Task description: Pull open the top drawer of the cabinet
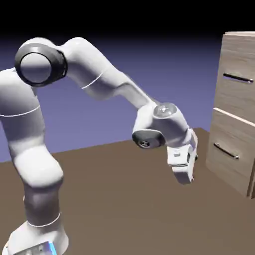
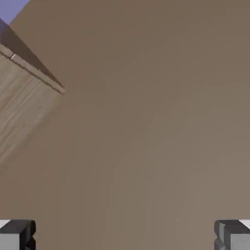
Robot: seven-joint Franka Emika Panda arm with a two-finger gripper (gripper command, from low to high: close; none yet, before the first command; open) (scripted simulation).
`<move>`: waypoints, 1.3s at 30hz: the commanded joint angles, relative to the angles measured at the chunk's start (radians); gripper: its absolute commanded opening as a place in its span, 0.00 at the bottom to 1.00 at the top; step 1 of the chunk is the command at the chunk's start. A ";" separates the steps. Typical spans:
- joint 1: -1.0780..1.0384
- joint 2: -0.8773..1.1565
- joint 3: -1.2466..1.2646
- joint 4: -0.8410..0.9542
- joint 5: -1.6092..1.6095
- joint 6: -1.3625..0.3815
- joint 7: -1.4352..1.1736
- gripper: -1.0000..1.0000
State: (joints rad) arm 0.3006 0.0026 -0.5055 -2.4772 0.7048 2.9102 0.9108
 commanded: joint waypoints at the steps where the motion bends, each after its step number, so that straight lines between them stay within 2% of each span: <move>1: 0.018 0.035 -0.031 0.021 0.044 -0.008 0.010 0.50; 39: 0.696 1.378 -1.216 0.801 1.696 -0.305 0.409 0.50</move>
State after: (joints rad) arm 0.9965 1.3804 -1.7219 -1.6762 2.4009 2.6051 1.3193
